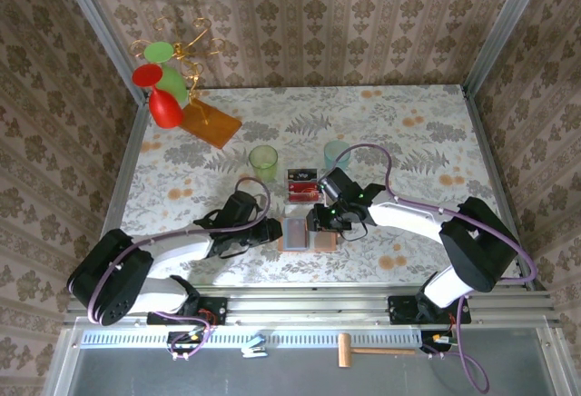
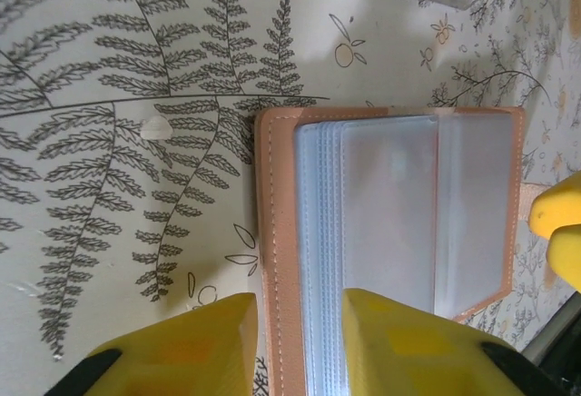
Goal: Take the credit cards out of the card holder
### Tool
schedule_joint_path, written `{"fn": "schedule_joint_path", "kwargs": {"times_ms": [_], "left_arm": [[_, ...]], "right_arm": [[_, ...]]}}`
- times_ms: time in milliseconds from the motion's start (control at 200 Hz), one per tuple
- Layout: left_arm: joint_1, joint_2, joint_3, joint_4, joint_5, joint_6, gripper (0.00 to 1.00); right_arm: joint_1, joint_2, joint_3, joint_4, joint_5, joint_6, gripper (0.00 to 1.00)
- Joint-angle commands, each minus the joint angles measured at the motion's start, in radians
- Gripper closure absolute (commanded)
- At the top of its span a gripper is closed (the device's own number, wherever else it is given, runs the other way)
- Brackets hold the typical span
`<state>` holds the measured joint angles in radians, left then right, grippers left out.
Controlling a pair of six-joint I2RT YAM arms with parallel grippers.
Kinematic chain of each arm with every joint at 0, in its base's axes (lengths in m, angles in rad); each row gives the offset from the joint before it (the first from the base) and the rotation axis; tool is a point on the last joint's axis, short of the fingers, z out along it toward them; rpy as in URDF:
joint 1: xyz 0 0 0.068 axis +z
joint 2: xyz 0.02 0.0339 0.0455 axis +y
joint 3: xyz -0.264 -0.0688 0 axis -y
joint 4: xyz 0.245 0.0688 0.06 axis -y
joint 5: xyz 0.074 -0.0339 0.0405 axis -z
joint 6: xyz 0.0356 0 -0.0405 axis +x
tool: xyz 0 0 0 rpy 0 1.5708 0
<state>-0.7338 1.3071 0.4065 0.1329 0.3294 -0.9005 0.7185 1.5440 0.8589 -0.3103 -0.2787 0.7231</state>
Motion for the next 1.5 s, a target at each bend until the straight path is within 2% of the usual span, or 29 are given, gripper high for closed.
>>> {"fn": "schedule_joint_path", "kwargs": {"times_ms": [0,200,275,895,1045,1275,1495], "left_arm": [[-0.012,0.034,-0.013,0.057,0.001,-0.032,0.74],[-0.022,0.094,-0.012,0.082,0.023,-0.047,0.87],[-0.026,0.104,-0.014,0.082,0.02,-0.052,0.89],[-0.025,0.096,0.005,0.008,0.007,-0.037,0.9],[-0.026,0.096,0.005,0.001,0.005,-0.036,0.91],[-0.024,0.096,0.001,-0.015,0.003,-0.031,0.92],[-0.023,0.1,0.0,-0.018,0.003,-0.03,0.92]], "right_arm": [[0.007,-0.013,-0.016,0.028,-0.027,0.037,0.68],[0.007,0.009,-0.026,0.062,-0.042,0.059,0.71],[0.007,0.02,-0.026,0.072,-0.046,0.064,0.71],[0.013,0.112,-0.045,0.205,-0.152,0.119,0.78],[0.016,0.126,-0.044,0.177,-0.12,0.115,0.74],[0.016,0.095,-0.047,0.085,-0.029,0.091,0.74],[0.015,0.089,-0.066,0.103,-0.022,0.097,0.74]]}}
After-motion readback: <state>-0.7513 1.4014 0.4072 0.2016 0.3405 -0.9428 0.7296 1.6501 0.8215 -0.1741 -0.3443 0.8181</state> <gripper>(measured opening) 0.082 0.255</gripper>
